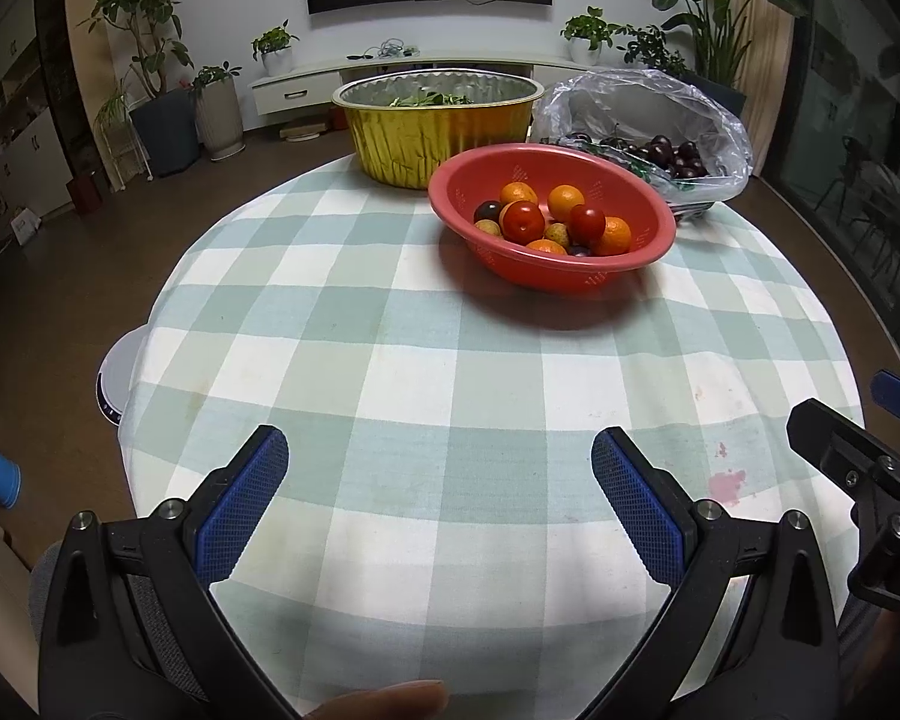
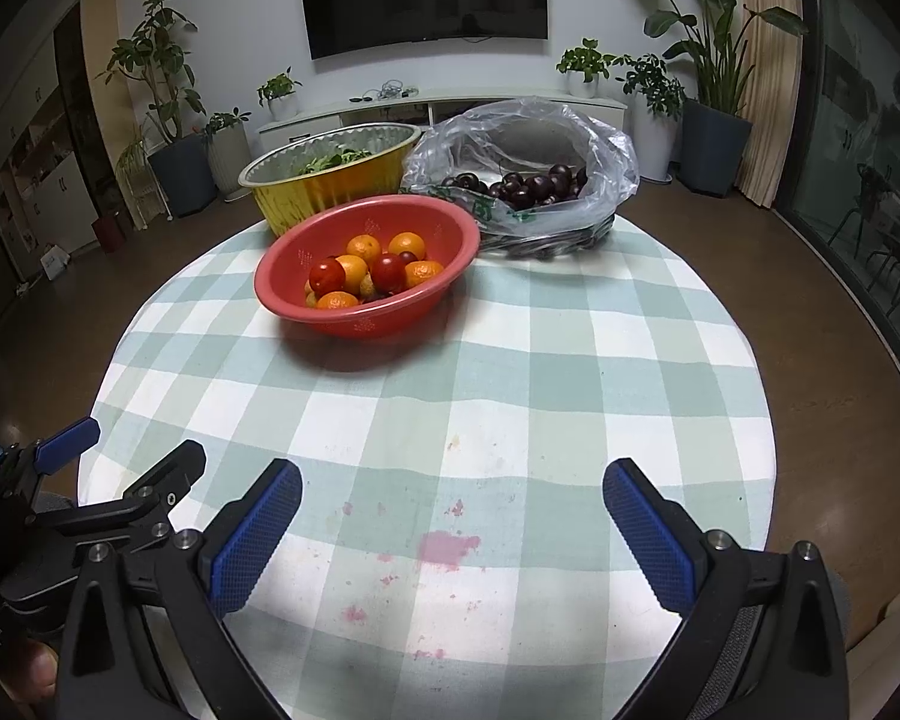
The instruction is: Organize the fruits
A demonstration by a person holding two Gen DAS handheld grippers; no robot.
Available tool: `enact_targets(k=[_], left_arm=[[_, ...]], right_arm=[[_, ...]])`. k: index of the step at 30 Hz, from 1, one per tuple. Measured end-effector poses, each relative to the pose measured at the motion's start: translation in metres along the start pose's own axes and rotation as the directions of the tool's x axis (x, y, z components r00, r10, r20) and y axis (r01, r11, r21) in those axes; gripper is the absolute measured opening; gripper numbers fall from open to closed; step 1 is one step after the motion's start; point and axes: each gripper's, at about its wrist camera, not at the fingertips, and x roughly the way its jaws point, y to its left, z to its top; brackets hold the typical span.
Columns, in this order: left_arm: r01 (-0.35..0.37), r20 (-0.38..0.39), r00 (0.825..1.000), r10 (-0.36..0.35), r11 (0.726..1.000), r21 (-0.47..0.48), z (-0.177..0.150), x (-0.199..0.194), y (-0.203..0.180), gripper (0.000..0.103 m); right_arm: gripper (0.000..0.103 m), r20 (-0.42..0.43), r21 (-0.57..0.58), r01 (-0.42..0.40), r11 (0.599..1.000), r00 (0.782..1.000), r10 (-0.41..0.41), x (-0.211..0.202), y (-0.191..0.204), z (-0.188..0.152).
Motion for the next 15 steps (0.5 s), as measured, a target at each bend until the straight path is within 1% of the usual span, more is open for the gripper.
enact_targets(k=[15], left_arm=[[0.000,-0.002,1.000,0.000,1.000,-0.002,-0.0010,0.0016,0.0008,0.103]], right_arm=[[0.103,-0.004,0.000,0.001,1.000,1.000,-0.001,0.0017,0.0009,-0.0016]])
